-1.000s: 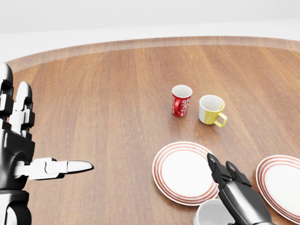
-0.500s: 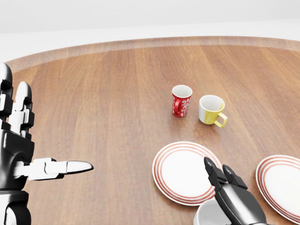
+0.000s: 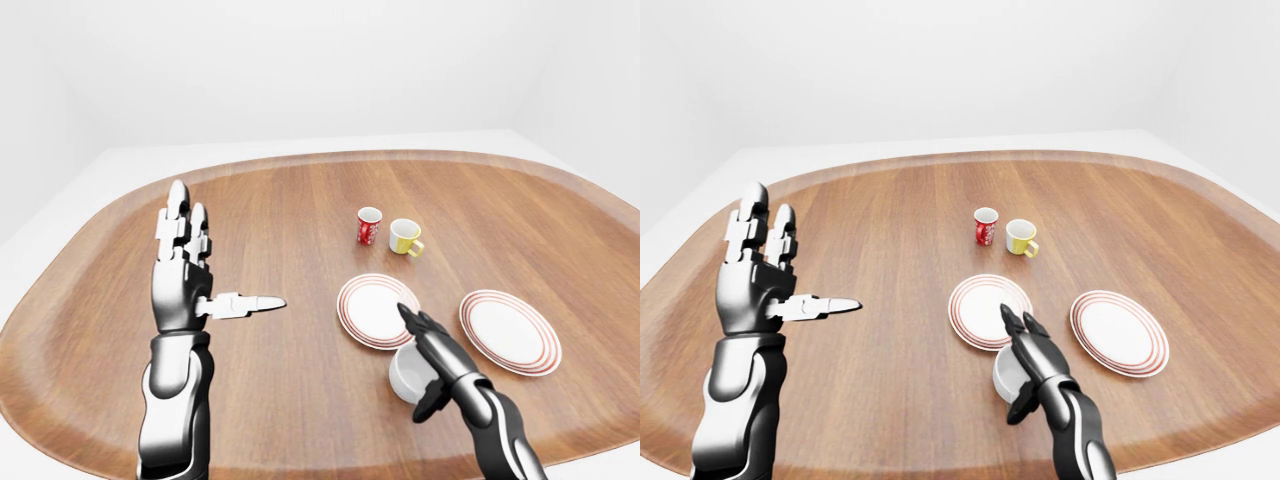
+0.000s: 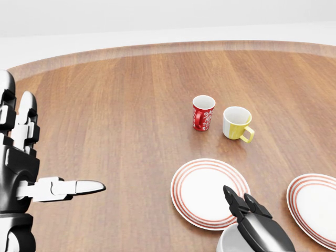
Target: Put the white mug on the left plate.
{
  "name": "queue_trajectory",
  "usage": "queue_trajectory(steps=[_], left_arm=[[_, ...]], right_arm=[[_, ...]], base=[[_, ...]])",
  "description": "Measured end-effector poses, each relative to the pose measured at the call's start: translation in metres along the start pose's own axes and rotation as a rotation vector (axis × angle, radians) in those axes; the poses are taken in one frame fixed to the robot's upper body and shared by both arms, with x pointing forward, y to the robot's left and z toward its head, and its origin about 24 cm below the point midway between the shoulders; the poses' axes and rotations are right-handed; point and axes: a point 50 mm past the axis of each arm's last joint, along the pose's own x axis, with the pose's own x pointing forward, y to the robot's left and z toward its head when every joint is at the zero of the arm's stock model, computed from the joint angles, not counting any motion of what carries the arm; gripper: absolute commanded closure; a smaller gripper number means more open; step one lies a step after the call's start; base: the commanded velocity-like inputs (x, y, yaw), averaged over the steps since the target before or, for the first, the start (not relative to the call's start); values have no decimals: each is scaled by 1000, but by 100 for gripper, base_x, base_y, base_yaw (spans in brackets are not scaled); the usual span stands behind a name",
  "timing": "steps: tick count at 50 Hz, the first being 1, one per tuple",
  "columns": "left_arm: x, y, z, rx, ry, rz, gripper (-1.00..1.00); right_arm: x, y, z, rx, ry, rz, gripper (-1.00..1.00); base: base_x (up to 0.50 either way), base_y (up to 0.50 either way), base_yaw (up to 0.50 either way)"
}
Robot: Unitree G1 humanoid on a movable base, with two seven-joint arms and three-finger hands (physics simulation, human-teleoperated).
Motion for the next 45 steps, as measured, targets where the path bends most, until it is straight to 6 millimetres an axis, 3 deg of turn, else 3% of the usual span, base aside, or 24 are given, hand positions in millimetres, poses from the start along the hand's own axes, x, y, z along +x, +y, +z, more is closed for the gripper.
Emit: queue_trajectory(steps=[45], left_arm=[[0,0,1,1,-5,-2,-100]], right_arm=[[13,2,-8,23,7,38,-100]], base=[[0,0,0]])
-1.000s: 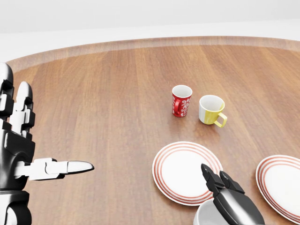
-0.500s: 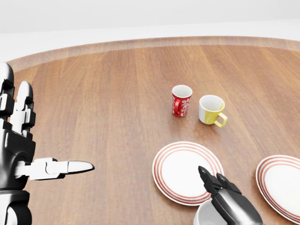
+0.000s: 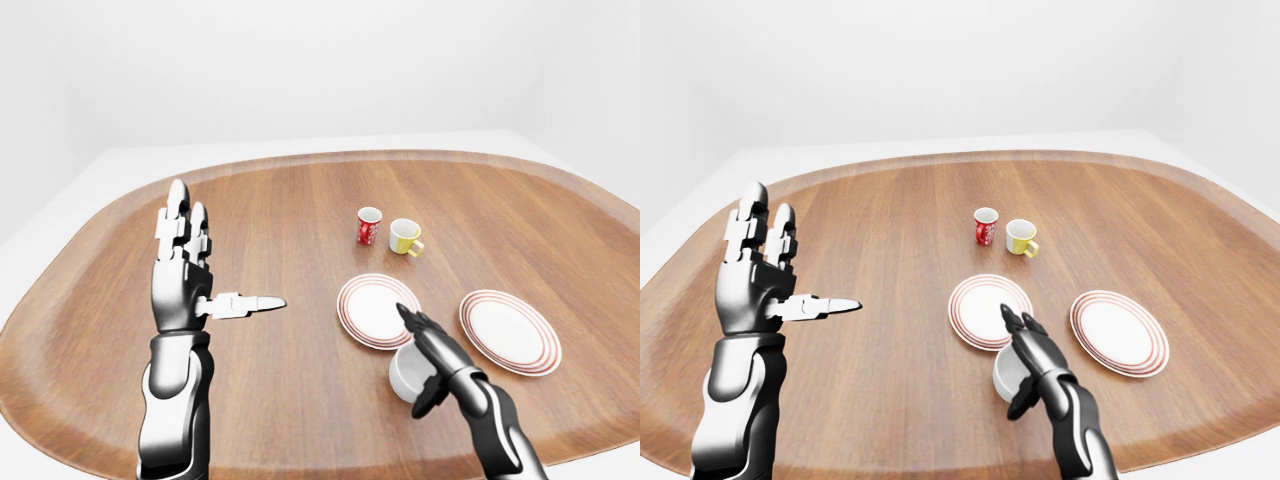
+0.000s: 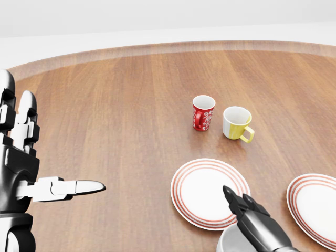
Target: Put the white mug on the left plate.
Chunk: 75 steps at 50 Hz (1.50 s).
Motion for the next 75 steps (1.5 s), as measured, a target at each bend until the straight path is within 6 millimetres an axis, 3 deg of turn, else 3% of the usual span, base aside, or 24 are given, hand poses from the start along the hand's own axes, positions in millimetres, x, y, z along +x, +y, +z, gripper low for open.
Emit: queue_trajectory(steps=[9,10,11,12,32,58,65,75], left_arm=[[0,0,0,0,0,1,-100],[0,0,0,0,0,1,-100],[0,0,0,0,0,1,-100],[0,0,0,0,0,1,-100],[0,0,0,0,0,3,-100],[0,1,2,1,-9,3,-100],[0,1,4,0,-16,3,-100],[1,1,5,0,-22,3,-100]], right_arm=[[3,7,-3,-13,5,14,-100],[3,8,-3,-16,4,16,-78],[3,9,-3,-18,4,17,35],[3,9,-3,-27,3,13,100],[-2,10,0,-15,-13,30,100],[-34,-33,55,-12,-197,9,100],[-26,-44,64,-58,-215,-6,100],[7,-59,79,-161,-230,-12,100]], base=[[0,0,0],[0,0,0],[0,0,0],[0,0,0],[0,0,0],[0,0,0],[0,0,0],[0,0,0]])
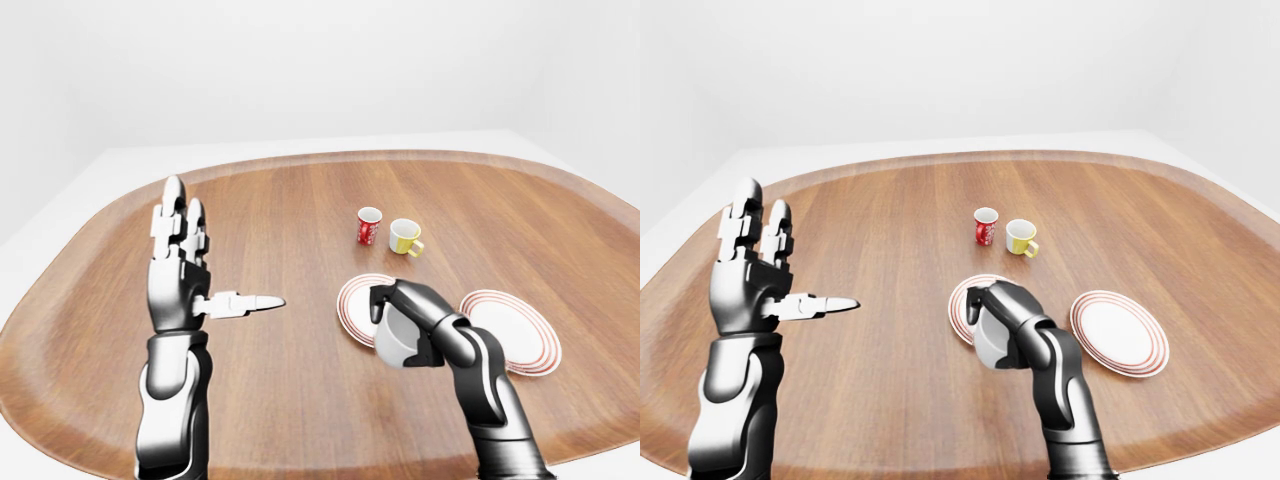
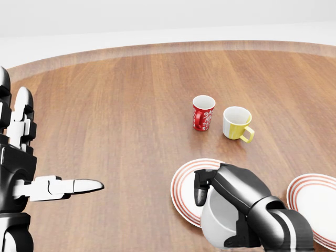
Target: Put the white mug on the left plate.
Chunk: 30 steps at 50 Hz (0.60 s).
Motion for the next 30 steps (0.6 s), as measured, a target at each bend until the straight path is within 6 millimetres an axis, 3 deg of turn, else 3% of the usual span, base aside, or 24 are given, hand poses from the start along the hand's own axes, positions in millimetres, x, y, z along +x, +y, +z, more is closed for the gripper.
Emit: queue_trajectory(steps=[15,30], left_arm=[[0,0,1,0,-5,0,-100],[0,0,1,-1,-6,0,-100]], right_arm=[[52,-4,-2,-103,12,29,100],[101,1,-21,-132,111,27,100]], base=[[0,0,0],[0,0,0]])
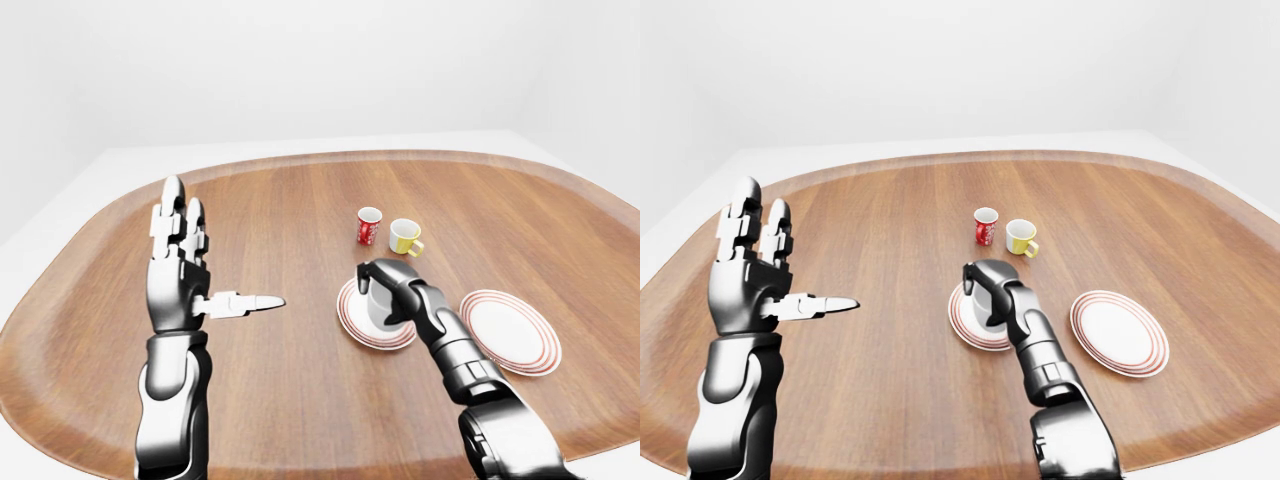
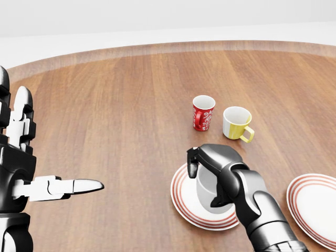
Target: Put the white mug on the left plate.
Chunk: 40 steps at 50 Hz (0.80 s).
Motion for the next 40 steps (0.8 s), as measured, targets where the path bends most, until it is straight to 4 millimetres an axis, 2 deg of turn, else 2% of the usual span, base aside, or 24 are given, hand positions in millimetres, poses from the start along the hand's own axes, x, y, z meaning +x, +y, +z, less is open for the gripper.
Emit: queue_trajectory(steps=[13,40], left_arm=[[0,0,0,-1,-1,-1,-100],[0,0,1,-3,-7,0,-100]], right_arm=[[17,8,-9,-21,84,0,100],[24,7,-2,-35,105,-64,100]], base=[[0,0,0],[0,0,0]])
